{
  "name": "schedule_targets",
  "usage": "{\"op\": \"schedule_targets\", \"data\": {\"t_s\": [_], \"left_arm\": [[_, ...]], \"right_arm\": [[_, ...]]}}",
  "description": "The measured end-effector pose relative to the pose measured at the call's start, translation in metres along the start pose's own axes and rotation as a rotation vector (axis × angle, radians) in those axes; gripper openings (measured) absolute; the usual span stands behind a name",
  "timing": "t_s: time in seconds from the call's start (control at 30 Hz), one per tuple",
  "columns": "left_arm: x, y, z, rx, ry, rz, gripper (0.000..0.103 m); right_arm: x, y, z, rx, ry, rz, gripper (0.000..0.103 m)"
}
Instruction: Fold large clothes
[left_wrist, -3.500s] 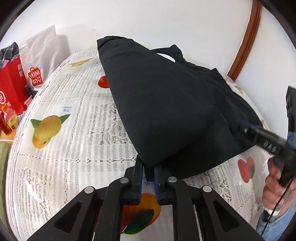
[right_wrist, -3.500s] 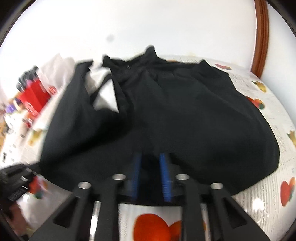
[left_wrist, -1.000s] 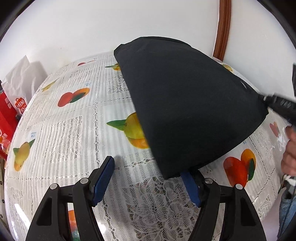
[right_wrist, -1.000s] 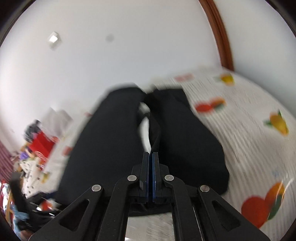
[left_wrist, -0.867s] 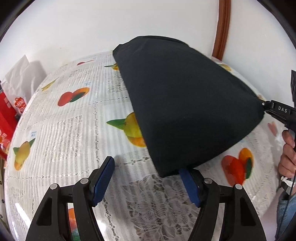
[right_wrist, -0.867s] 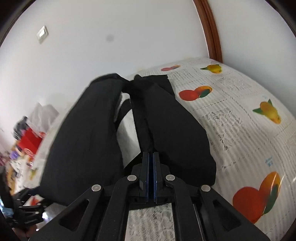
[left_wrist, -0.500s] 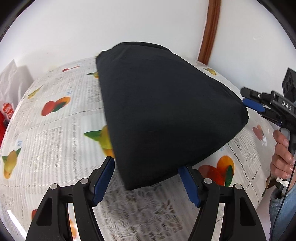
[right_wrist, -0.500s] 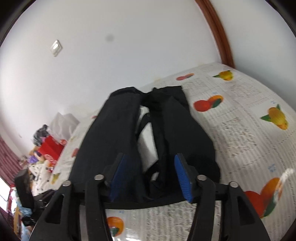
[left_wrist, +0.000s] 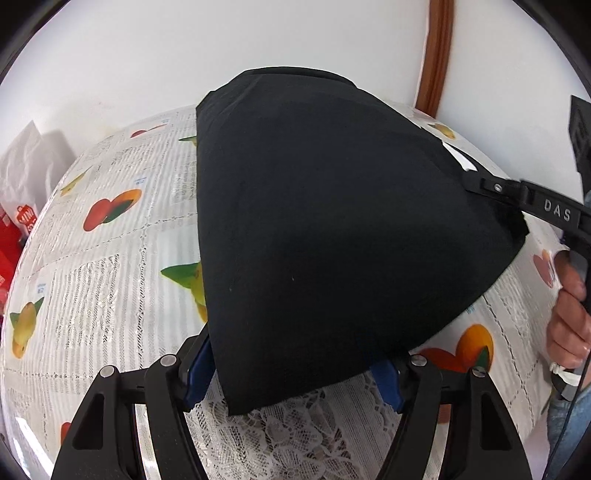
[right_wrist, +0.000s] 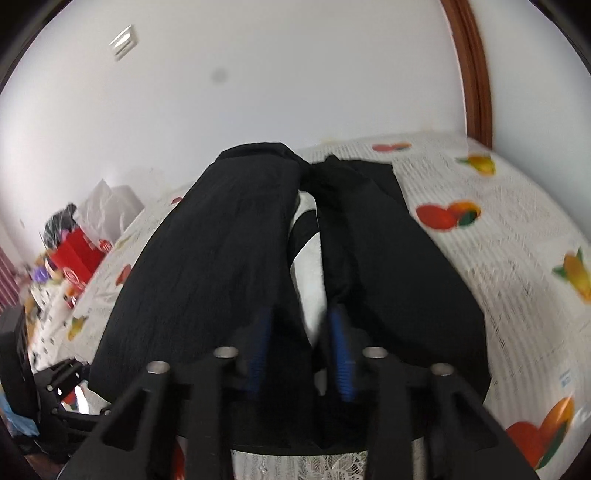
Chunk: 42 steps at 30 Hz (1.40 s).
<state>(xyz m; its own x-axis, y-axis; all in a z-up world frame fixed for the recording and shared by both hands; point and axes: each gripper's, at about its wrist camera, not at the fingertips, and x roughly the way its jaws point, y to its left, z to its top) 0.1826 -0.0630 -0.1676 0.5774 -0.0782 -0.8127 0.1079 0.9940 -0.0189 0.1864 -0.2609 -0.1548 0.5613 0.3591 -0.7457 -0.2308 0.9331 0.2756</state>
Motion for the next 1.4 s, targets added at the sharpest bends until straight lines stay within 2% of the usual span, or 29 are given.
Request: {"op": "schedule_targets", "data": {"t_s": [0.1, 0.17, 0.23, 0.3, 0.37, 0.4, 0.5, 0.6, 0.73, 0.87, 1.0, 1.1, 1.3, 1.4], "left_arm": [[0.001, 0.001, 0.001, -0.022, 0.000, 0.019, 0.070], [0.001, 0.001, 0.001, -0.022, 0.005, 0.033, 0.070], [0.002, 0.005, 0.002, -0.025, 0.005, 0.034, 0.070], [0.003, 0.009, 0.002, -0.031, 0.001, 0.037, 0.070], [0.003, 0.010, 0.002, -0.031, -0.006, 0.034, 0.070], [0.003, 0.010, 0.001, -0.025, -0.010, 0.040, 0.071], [0.003, 0.009, 0.000, -0.022, -0.012, 0.045, 0.071], [0.000, 0.008, -0.003, -0.019, -0.004, 0.043, 0.071], [0.001, 0.009, 0.001, -0.013, -0.007, 0.030, 0.070], [-0.004, 0.011, -0.002, -0.021, -0.004, 0.019, 0.068], [-0.009, 0.012, -0.004, -0.009, 0.002, -0.011, 0.058], [-0.013, 0.013, -0.008, -0.018, -0.005, -0.048, 0.051], [-0.018, 0.010, -0.010, -0.024, -0.009, -0.112, 0.030], [-0.019, 0.005, -0.008, -0.019, -0.009, -0.113, 0.025]], "right_arm": [[-0.007, 0.001, 0.005, -0.032, -0.012, 0.006, 0.005], [-0.028, -0.011, 0.013, 0.017, -0.074, 0.070, 0.004], [-0.051, -0.021, 0.018, 0.065, -0.152, 0.095, 0.004], [-0.073, -0.032, 0.020, 0.100, -0.238, 0.104, 0.004], [-0.081, -0.041, 0.015, 0.109, -0.282, 0.063, 0.004], [-0.080, -0.045, 0.013, 0.117, -0.279, 0.049, 0.004], [-0.057, -0.063, 0.000, 0.169, -0.170, -0.001, 0.004], [-0.044, -0.066, -0.011, 0.147, -0.098, -0.092, 0.006], [-0.050, -0.065, -0.018, 0.108, -0.076, -0.161, 0.007], [-0.064, -0.073, -0.028, 0.096, -0.039, -0.204, 0.014], [-0.083, -0.084, -0.035, 0.095, -0.012, -0.218, 0.031], [-0.093, -0.087, -0.042, 0.065, 0.004, -0.243, 0.036], [-0.081, -0.079, -0.055, 0.064, 0.056, -0.175, 0.036], [-0.067, -0.071, -0.053, 0.066, 0.068, -0.135, 0.038]]}}
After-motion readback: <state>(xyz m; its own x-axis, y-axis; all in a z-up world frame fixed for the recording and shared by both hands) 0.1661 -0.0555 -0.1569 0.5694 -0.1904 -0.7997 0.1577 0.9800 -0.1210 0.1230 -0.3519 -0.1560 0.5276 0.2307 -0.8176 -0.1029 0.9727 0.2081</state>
